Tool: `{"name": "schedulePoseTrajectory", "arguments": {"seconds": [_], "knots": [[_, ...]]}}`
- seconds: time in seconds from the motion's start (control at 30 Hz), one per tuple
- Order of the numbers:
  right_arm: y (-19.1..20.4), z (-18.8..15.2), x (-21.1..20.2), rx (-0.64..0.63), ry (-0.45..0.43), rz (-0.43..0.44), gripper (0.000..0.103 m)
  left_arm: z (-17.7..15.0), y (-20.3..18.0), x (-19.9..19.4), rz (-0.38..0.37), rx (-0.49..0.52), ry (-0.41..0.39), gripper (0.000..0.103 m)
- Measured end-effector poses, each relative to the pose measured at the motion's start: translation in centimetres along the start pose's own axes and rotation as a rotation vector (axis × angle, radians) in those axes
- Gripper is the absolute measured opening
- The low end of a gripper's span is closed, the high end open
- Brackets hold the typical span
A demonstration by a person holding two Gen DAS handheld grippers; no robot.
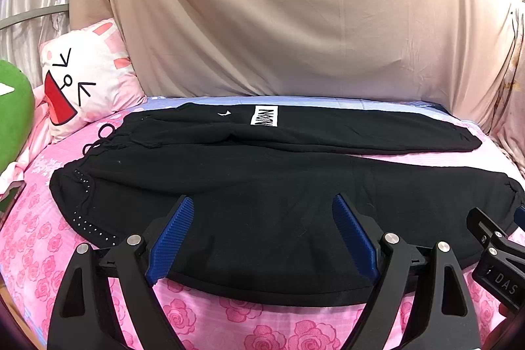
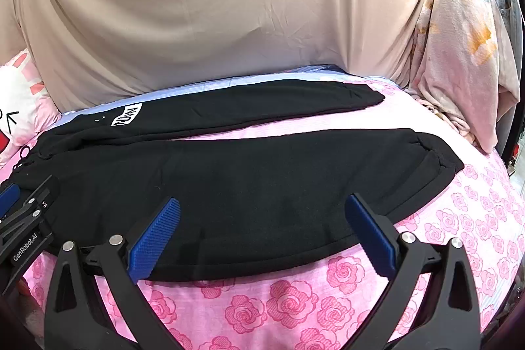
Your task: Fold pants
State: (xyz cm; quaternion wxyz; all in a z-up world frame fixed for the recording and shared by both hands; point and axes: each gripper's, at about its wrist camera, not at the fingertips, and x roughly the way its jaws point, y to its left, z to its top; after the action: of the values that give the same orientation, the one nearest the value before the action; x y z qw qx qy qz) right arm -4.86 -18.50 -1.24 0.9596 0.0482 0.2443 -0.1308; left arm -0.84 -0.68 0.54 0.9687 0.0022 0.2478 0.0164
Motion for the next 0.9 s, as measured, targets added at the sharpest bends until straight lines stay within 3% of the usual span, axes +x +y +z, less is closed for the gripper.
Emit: {"name": "schedulePoseTrajectory", "arguments": {"seconds": [0.9], "knots": [[0.06,-0.24,0.15,0.003,0.000,0.000,0.098,-0.10,-0.12,0.08,0.004,0.007,0.004,0.084]]}}
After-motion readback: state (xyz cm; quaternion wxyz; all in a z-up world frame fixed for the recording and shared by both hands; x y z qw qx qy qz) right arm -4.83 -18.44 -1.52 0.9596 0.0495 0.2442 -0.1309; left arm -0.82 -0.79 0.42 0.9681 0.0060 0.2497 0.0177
